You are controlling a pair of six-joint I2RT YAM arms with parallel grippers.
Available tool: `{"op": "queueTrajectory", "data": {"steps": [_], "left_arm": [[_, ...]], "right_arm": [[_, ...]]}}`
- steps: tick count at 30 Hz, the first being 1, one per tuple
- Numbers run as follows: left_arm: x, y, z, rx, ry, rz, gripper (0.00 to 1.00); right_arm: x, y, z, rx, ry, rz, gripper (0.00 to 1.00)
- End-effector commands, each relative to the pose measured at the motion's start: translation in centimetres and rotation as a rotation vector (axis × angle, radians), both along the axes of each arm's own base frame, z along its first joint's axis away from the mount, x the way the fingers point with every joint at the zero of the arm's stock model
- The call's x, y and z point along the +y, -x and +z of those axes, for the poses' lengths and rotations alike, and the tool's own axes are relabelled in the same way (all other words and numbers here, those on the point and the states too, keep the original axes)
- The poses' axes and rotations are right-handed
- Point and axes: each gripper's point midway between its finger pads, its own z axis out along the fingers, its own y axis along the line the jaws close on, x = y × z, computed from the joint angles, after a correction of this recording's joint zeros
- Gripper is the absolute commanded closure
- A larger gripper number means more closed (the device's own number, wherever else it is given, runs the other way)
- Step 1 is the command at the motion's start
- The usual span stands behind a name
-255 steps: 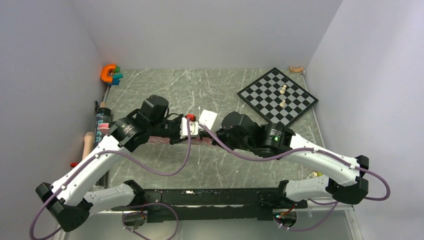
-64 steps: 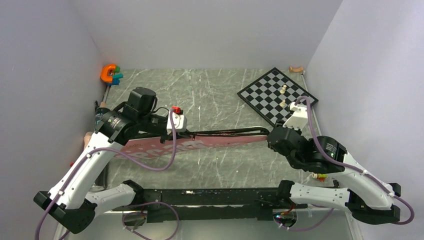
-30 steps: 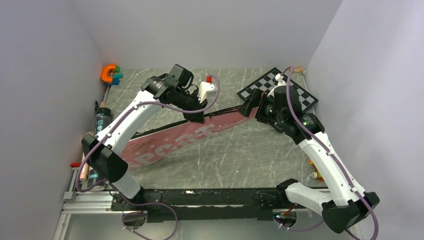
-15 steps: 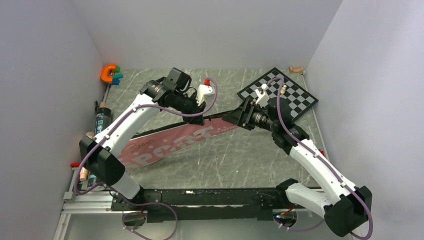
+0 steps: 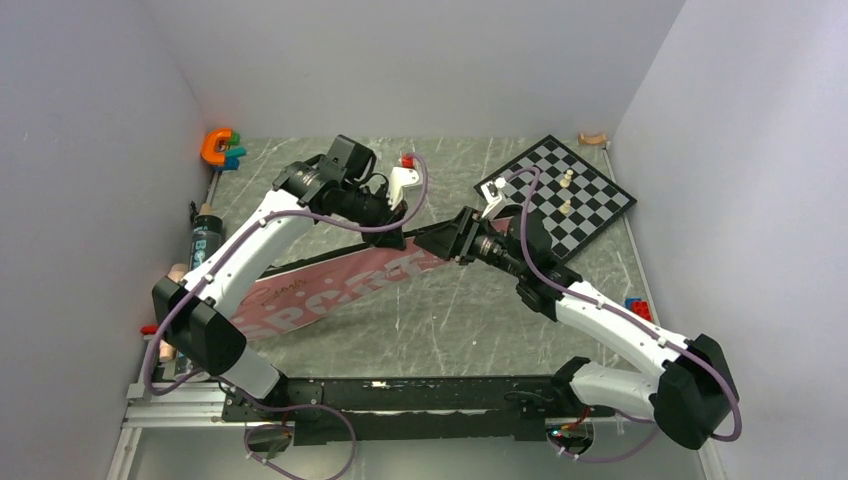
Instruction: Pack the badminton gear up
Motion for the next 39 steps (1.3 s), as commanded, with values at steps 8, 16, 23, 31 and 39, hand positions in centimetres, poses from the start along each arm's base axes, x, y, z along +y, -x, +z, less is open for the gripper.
{"op": "queueTrajectory", "data": {"steps": [8, 16, 23, 31, 39], "left_arm": [[0.1, 2.2, 4.4, -0.064, 0.160, -0.074, 0.88], [0.3, 2.4, 4.0, -0.067, 0.151, -0.089, 0.88], [0.8, 3.0, 3.7, -0.067, 0.135, -0.108, 0.89], [1.0, 3.7, 2.8, -0.053, 0.128, -0.133, 0.89], [0.8, 3.8, 1.9, -0.042, 0.114, -0.144, 0.88]], "right_arm": [[1.3, -1.5, 3.2, -0.114, -0.194, -0.030, 0.46], [3.2, -0.9, 3.5, -0.107, -0.230, 0.040, 0.50], [3.2, -0.8, 3.8, -0.109, -0.245, 0.047, 0.52], [3.7, -1.2, 3.7, -0.083, -0.270, 0.066, 0.59], [4.1, -1.3, 4.4, -0.082, -0.301, 0.083, 0.61]]}}
